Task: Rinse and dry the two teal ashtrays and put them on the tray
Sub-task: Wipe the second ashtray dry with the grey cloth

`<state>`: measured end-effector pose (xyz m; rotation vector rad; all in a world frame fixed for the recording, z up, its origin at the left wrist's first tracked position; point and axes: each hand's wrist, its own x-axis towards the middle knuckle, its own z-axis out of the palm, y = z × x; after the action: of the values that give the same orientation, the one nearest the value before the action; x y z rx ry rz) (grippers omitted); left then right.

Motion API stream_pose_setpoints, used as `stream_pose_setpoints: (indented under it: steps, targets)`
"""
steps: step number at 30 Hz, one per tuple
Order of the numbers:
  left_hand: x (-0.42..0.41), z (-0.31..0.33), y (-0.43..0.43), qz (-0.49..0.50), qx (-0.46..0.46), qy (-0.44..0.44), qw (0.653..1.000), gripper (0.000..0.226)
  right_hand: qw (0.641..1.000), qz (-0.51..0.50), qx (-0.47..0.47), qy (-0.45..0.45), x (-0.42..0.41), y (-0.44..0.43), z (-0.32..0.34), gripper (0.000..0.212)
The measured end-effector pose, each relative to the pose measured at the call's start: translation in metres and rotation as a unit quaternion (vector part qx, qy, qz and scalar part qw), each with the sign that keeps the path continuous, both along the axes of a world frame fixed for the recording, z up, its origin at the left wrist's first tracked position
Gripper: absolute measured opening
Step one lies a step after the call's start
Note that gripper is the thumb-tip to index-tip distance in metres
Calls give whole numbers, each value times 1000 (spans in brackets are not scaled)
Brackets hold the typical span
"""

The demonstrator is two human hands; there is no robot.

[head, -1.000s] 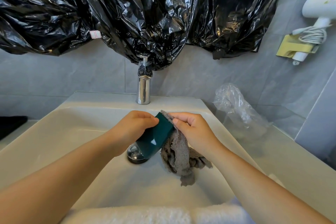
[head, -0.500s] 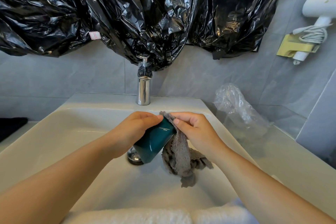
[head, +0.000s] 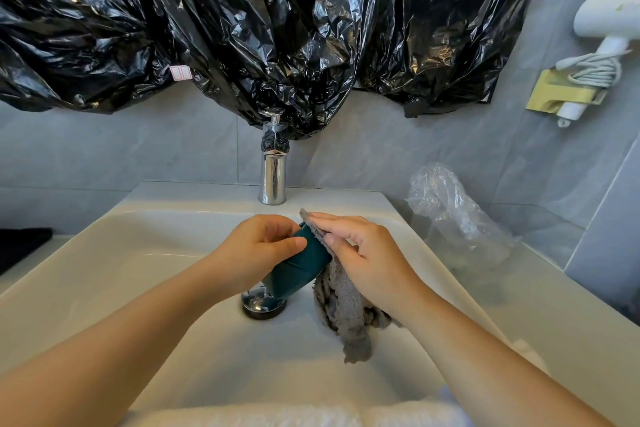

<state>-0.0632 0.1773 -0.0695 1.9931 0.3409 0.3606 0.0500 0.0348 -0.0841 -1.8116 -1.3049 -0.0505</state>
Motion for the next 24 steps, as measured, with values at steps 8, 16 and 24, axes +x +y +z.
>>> stream_pose_setpoints:
  steps: [8, 16, 24]
  targets:
    - [3, -2, -4, -2, 18, 17, 1000, 17, 993, -11, -34, 115, 13, 2, -3, 35]
    - [1, 1, -1, 15, -22, -3, 1000, 18, 985, -44, -59, 156, 21, 0, -4, 33]
    - [2, 6, 4, 48, -88, -26, 995, 17, 977, -163, -2, 140, 28, -3, -6, 19]
